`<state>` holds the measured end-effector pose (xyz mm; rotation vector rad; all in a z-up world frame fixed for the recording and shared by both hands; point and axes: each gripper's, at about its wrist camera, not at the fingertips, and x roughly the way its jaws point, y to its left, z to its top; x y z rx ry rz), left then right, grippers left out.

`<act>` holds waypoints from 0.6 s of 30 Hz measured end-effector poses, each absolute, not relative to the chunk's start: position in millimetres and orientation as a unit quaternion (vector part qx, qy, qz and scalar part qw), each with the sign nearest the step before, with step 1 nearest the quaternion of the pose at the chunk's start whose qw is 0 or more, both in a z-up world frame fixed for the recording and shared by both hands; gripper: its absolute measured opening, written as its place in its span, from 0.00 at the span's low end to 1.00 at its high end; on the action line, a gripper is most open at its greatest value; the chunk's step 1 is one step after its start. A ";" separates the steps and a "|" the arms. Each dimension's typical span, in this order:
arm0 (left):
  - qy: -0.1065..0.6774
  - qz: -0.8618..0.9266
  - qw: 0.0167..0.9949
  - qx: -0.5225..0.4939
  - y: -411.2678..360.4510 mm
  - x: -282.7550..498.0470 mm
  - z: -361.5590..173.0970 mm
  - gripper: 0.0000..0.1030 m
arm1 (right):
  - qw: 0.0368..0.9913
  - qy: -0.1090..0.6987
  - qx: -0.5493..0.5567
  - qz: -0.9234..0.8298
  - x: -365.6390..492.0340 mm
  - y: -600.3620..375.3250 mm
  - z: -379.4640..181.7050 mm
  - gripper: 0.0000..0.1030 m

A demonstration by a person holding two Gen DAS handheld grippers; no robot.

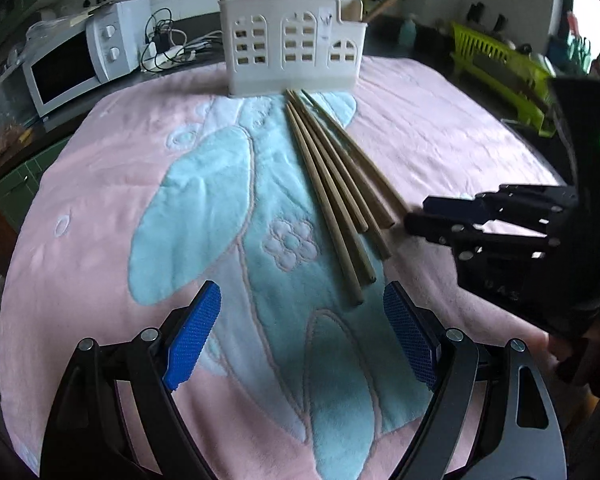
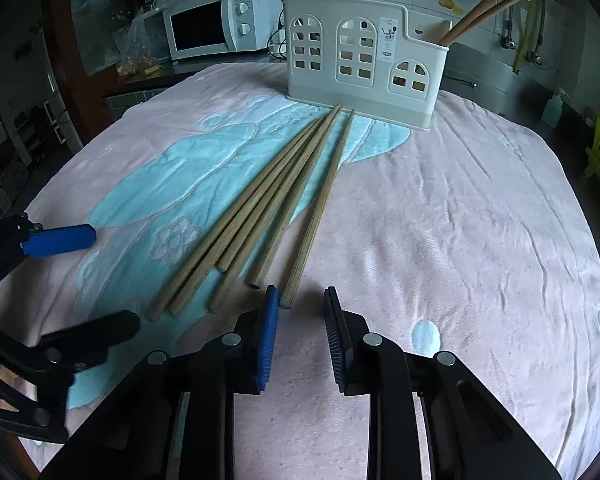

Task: Organize utensils
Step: 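Return both open tools to the chopsticks on the blanket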

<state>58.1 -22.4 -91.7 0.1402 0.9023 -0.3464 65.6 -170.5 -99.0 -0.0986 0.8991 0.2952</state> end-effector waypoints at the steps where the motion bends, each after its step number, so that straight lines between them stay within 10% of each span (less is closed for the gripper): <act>1: 0.437 -0.164 0.882 0.069 -24.2 59.5 -93.5 0.80 | 0.889 0.432 -0.047 0.141 65.8 -171.9 -98.9 0.21; 18: 0.430 -0.123 0.887 0.117 -31.6 67.5 -102.6 0.71 | 0.890 0.432 -0.034 0.141 66.5 -178.3 -99.4 0.21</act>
